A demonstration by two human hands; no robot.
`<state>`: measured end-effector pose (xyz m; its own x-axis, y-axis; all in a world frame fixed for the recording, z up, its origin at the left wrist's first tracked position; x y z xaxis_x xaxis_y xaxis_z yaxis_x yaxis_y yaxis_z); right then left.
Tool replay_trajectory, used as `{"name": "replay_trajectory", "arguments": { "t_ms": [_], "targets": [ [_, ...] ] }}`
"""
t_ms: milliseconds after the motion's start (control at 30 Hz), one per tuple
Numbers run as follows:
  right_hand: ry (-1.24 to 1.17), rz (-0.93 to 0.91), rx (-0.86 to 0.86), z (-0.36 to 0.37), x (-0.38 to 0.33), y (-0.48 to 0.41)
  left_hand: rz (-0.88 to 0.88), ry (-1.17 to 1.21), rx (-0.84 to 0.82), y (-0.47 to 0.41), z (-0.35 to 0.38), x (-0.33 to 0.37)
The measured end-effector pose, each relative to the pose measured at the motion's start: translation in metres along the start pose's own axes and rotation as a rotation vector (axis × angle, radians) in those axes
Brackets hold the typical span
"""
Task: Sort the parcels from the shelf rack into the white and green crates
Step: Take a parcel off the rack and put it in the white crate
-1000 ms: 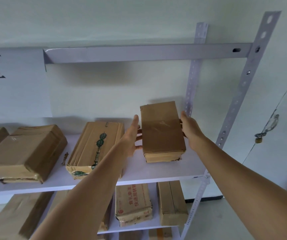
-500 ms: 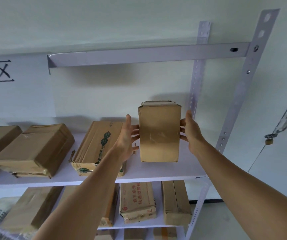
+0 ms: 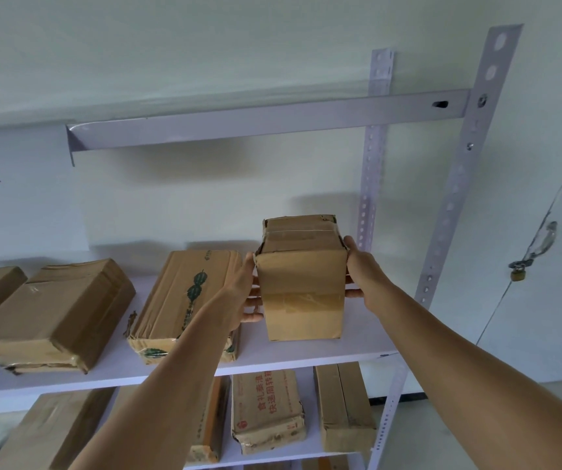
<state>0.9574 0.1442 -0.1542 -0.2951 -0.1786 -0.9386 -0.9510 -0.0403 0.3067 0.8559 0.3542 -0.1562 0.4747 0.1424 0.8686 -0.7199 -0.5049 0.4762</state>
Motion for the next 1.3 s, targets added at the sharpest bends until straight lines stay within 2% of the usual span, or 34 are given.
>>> {"name": "replay_trajectory", "arguments": {
  "t_ms": [233, 400, 733, 1000, 1167, 1300],
  "targets": [
    [-0.035, -0.118, 0.010, -0.004, -0.009, 0.002, 0.066, 0.078, -0.004, -0.001, 0.005, 0.008],
    [-0.128, -0.197, 0.037, -0.005, -0.011, -0.001, 0.199, 0.210, -0.090, -0.001, 0.007, 0.007],
    [-0.110, -0.160, 0.026, 0.004, 0.034, -0.002, 0.212, 0.252, -0.077, -0.013, 0.015, -0.037],
    [0.055, -0.066, -0.008, 0.013, 0.059, -0.003, 0.191, 0.193, -0.151, -0.013, 0.022, -0.053],
    [-0.034, -0.069, 0.028, 0.017, 0.060, 0.000, 0.245, 0.205, -0.176, -0.011, 0.027, -0.053],
    [-0.175, -0.138, 0.039, 0.016, 0.056, 0.003, 0.293, 0.271, -0.189, -0.005, 0.030, -0.050]
  ]
}}
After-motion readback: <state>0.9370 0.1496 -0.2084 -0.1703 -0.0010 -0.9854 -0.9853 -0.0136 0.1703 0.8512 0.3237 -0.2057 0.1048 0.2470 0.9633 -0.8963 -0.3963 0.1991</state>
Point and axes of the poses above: each hand's wrist, its own y-axis away from the middle knuckle, its own z-axis out of the palm, x = y × z, the point moved 1 cm from there along -y, towards the middle knuckle, and after that the axes turned 8 degrees about x, right-handed, at the moved point
